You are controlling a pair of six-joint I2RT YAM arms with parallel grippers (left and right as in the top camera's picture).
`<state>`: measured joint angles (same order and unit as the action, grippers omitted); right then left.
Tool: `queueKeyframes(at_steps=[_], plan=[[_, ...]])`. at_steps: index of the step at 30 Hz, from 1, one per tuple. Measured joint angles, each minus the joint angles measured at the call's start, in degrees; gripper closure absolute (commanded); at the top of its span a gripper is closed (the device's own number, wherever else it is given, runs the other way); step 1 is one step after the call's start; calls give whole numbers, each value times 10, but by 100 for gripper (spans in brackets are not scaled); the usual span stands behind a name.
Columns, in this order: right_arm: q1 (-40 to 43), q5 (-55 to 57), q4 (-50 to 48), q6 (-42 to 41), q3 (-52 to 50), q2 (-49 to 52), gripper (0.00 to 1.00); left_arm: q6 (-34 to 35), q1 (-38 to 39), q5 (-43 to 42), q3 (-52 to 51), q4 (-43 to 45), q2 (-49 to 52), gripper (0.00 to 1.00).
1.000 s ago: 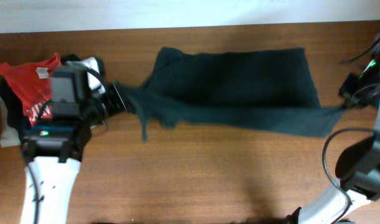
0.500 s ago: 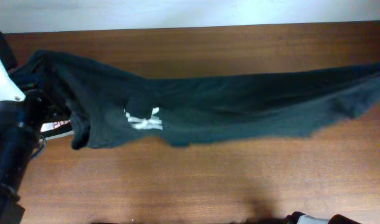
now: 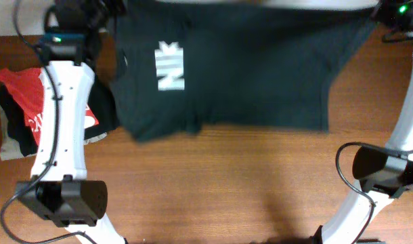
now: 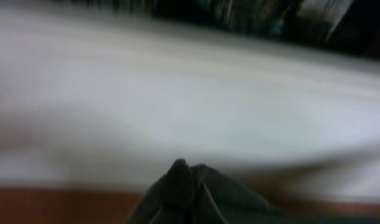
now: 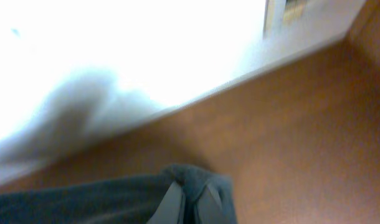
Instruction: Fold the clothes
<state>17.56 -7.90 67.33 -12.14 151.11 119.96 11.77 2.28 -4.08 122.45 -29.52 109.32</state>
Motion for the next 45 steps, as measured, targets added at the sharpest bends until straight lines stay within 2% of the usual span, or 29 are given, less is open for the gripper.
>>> queueKeyframes(at_steps=[3, 5, 7, 8, 9, 11, 13, 17, 21, 24, 30, 33, 37, 39, 45], plan=[[1, 20, 17, -11, 83, -41, 96, 3, -35, -18, 177, -31, -10, 100], [1, 68, 122, -7, 99, -72, 96, 7, -49, -47, 248, -201, -37, 100], [1, 116, 183, -7, 83, -69, 96, 9, -47, -70, 251, -332, -41, 100], [1, 141, 209, -7, 61, -61, 96, 8, -42, -82, 237, -433, -30, 100], [1, 170, 232, -7, 20, -47, 96, 6, -35, -90, 210, -492, 0, 100], [1, 189, 245, -7, -74, -45, 96, -2, -25, -93, 173, -548, 33, 100], [1, 197, 251, -5, -187, -39, 96, -24, -5, -95, 67, -595, 67, 100], [5, 204, 251, -3, -403, -33, 96, -47, 15, -96, -144, -594, 79, 99], [59, 205, 241, -19, -533, -34, 96, -52, 16, -96, -291, -573, 73, 99], [106, 205, 217, -33, -594, -43, 96, -51, 16, -96, -404, -513, -24, 100], [108, 205, 179, -44, -706, -148, 96, -18, 16, -94, -565, -500, -278, 100], [109, 203, 140, -44, -708, -205, 96, 16, 14, -63, -587, -490, -336, 100], [108, 146, 23, -35, -710, -206, 96, 63, -36, -49, -593, -334, -340, 100], [108, 103, -44, -24, -710, -204, 96, 74, -40, -49, -593, -271, -308, 100], [102, 54, -139, -16, -710, -180, 96, 90, -40, -75, -596, -101, -186, 100]])
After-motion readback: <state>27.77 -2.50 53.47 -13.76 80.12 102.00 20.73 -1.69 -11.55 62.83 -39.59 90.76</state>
